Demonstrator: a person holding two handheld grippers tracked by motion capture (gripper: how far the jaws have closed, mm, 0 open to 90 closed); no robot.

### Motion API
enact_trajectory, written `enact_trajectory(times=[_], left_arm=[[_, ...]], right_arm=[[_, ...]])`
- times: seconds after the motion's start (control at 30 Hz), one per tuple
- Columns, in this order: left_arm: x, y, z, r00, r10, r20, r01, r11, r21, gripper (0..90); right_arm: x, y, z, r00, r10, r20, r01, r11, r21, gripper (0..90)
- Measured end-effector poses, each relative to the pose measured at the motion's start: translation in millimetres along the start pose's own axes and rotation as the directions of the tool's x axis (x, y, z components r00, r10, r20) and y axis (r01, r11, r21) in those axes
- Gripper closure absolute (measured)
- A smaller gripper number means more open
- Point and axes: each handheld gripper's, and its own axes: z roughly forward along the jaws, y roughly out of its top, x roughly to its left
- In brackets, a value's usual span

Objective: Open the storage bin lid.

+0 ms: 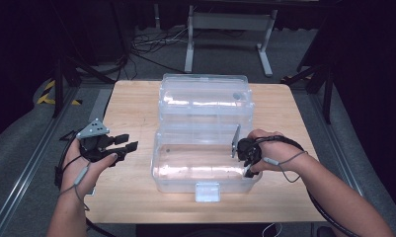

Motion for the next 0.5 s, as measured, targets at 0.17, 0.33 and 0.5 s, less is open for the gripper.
enact_trajectory(times=[0.17, 0.33, 0.5], left_arm=[[0.2, -0.1, -0.1, 1.0000, 0.000, 0.001, 0.000, 1.0000, 0.001, 54.1], [-0.1, -0.2, 0.7, 1.0000, 0.000, 0.001, 0.000, 1.0000, 0.004, 54.1], [-0.1, 0.0, 0.3, 1.0000, 0.001, 0.000, -0.001, 1.0000, 0.003, 54.1]], right_arm=[[-0.4, 0.4, 4.4, 1.0000, -0.006, -0.007, 0.006, 0.9999, 0.008, 60.2], [-0.8, 0.1, 8.3, 0.9999, -0.003, -0.011, 0.003, 0.9999, 0.013, 60.2], [-0.5, 0.2, 11.0, 0.9999, 0.000, -0.014, 0.001, 0.9998, 0.019, 60.2]])
